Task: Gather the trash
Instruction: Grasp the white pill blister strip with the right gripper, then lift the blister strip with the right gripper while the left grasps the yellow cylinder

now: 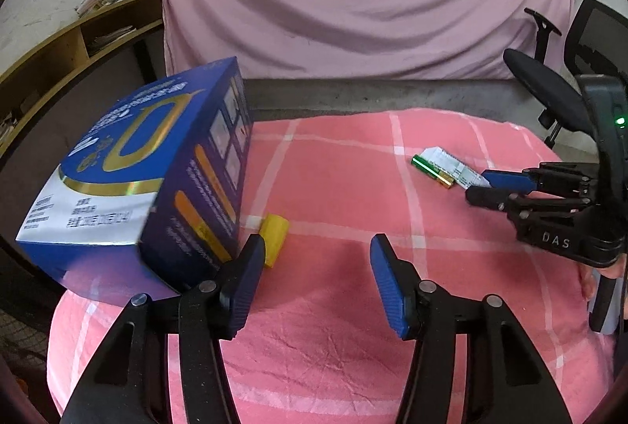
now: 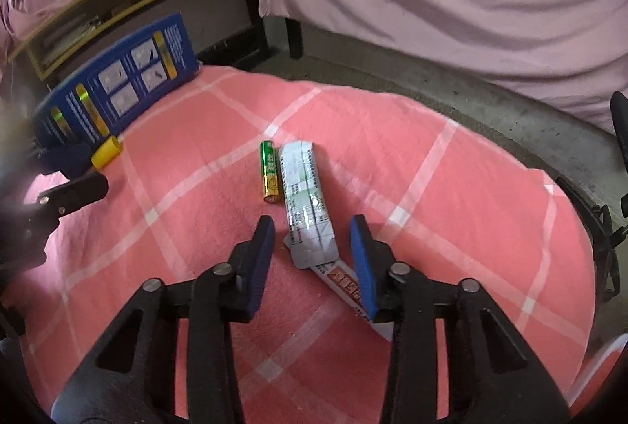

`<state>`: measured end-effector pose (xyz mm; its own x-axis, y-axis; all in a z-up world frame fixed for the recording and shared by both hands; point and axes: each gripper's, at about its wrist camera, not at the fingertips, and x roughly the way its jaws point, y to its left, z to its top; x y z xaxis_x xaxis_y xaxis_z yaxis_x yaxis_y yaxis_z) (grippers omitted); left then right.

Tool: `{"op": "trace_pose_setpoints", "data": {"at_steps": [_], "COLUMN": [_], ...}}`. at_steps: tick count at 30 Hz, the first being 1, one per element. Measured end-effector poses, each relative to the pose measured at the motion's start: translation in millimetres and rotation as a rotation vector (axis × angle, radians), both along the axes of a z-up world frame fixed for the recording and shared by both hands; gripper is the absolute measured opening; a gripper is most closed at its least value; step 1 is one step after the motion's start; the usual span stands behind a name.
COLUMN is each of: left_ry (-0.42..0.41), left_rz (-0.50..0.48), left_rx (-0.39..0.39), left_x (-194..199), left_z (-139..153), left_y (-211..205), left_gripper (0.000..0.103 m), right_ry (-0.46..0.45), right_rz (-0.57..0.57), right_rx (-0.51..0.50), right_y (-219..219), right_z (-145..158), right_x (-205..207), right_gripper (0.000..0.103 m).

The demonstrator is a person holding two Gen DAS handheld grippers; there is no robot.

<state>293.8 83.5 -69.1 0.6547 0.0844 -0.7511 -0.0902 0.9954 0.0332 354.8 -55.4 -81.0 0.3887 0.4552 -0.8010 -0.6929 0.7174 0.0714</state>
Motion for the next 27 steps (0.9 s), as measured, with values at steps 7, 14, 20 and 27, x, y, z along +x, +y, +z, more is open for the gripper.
{"op": "trace_pose_setpoints", "data": {"at_steps": [7,14,20,27], "left_ry": [0.025,-0.013,0.006,0.006], "left_rz": [-0.026,-0.051,0.026,0.071], "left_rx": [0.005,-0.037,0.007,0.04], "left_x": [9.2,1.5,9.1,13.3], "left_z": [-3.0,2.3,0.0,-2.1], "left_y": [-4.2,-5.3,-0.6,2.8], "left_gripper": [0.051,0.051,0.051,0.051], "right_ry": [0.009,0.037,0.04,0.031], "right_rz": [-0.008,-0.06,-0.082,-0.062], "right_rx": [0.034,0.107,0.137,0.128], "right_y": [-13.2,-30.9,-35.1,-32.9], "right_z": [4.9,9.5,11.2,10.4], "right_x": [-3.8,-0.4,2.1,-1.5], "right_gripper": [0.037,0.037,0.037,0.037]}}
